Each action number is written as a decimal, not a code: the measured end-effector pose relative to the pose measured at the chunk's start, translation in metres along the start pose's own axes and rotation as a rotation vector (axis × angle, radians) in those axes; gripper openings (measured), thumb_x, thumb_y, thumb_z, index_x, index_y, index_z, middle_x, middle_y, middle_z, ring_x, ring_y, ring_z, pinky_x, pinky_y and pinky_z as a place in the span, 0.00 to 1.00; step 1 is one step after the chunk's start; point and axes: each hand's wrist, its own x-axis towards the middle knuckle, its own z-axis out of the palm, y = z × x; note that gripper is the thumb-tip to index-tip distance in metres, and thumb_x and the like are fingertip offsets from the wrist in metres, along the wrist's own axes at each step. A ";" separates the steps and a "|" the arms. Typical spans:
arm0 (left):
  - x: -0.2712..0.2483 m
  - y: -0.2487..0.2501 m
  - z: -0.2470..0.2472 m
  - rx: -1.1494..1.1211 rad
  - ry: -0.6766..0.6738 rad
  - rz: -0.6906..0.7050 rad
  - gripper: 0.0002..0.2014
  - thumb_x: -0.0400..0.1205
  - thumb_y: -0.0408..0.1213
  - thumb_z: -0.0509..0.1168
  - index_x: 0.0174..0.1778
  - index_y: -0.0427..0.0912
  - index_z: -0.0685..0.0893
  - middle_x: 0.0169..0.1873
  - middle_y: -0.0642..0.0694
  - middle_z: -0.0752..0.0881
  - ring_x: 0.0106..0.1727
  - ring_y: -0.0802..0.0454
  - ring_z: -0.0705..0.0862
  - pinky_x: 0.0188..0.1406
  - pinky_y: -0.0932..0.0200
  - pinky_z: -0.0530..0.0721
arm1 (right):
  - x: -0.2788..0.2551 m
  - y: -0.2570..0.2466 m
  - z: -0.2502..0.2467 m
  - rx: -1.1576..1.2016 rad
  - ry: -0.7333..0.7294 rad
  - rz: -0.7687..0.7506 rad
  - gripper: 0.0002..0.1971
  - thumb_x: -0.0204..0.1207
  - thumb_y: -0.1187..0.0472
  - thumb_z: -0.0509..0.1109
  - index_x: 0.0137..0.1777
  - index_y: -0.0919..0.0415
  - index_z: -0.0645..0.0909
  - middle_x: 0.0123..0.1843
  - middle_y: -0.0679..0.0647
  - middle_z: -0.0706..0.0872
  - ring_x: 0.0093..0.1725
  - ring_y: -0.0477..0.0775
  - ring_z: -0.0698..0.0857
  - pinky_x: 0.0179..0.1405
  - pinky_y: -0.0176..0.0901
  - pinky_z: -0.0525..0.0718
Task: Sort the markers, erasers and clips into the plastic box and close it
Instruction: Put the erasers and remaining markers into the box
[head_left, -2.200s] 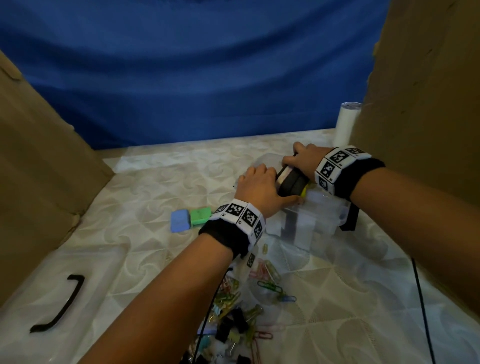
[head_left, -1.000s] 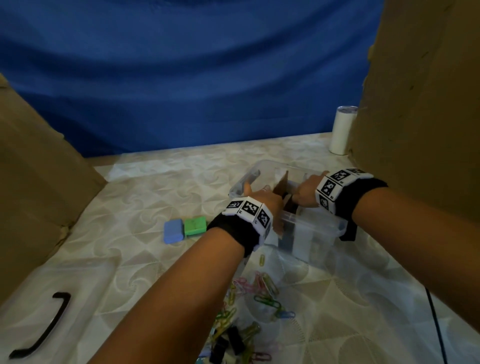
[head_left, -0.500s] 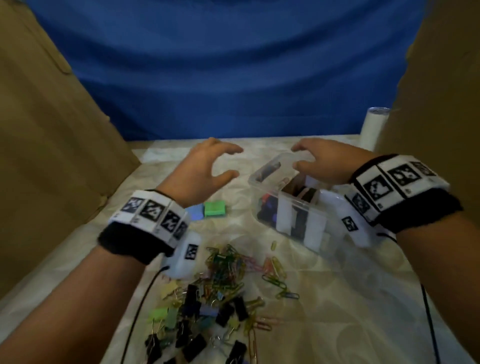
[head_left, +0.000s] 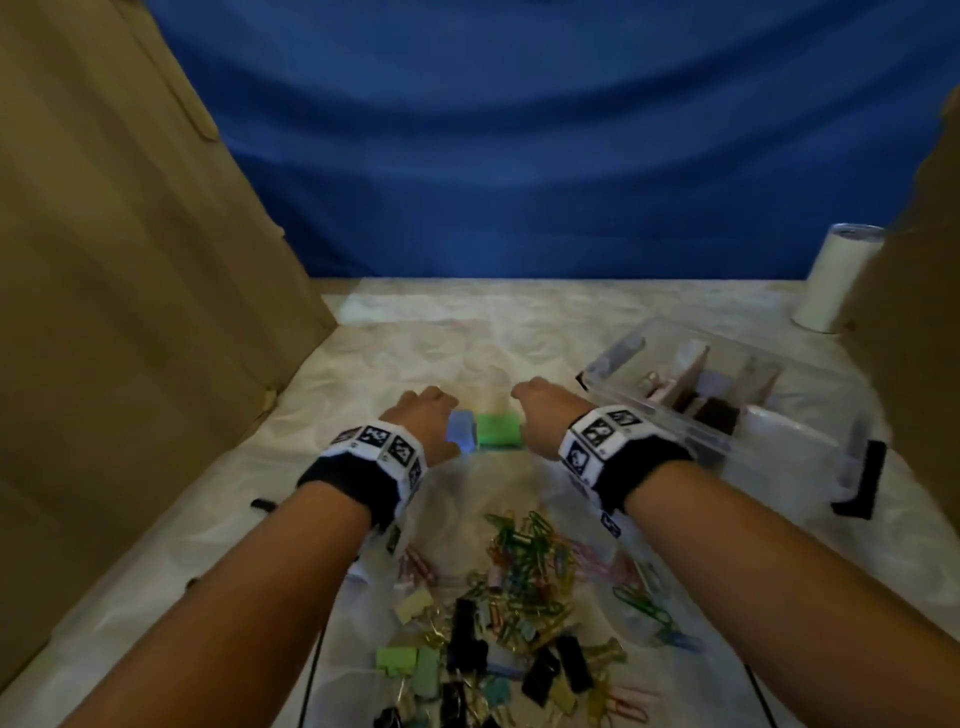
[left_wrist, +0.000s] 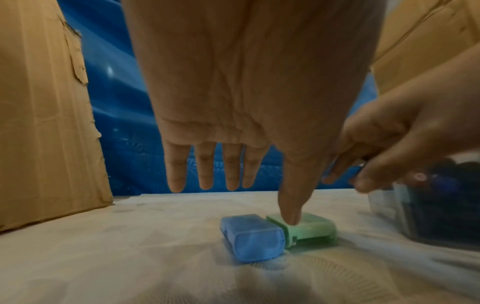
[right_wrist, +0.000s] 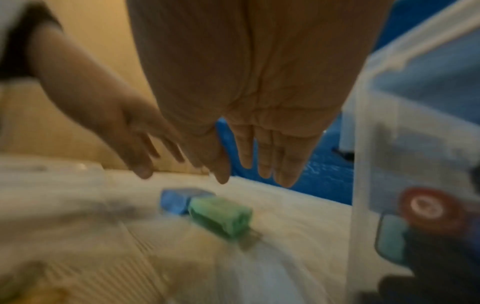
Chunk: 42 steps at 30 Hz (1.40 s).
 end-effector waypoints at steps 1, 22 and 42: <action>0.012 -0.001 0.004 -0.031 -0.027 -0.006 0.35 0.78 0.47 0.66 0.81 0.46 0.60 0.78 0.42 0.66 0.76 0.38 0.69 0.72 0.45 0.72 | 0.013 0.002 0.010 -0.025 0.004 -0.009 0.27 0.77 0.64 0.64 0.77 0.58 0.63 0.71 0.61 0.71 0.70 0.68 0.76 0.67 0.60 0.77; 0.024 -0.015 0.021 -0.072 -0.101 0.016 0.20 0.75 0.39 0.68 0.62 0.54 0.72 0.55 0.46 0.70 0.53 0.38 0.81 0.53 0.50 0.82 | 0.022 -0.017 0.053 -0.086 -0.010 -0.119 0.17 0.76 0.53 0.68 0.58 0.54 0.64 0.53 0.59 0.75 0.51 0.66 0.82 0.41 0.54 0.74; -0.080 0.072 -0.075 -0.777 0.154 0.324 0.22 0.85 0.38 0.58 0.76 0.47 0.64 0.39 0.59 0.80 0.36 0.57 0.82 0.31 0.70 0.76 | -0.101 0.111 -0.120 0.496 0.197 0.312 0.39 0.67 0.52 0.80 0.72 0.60 0.61 0.45 0.57 0.81 0.31 0.52 0.85 0.35 0.45 0.88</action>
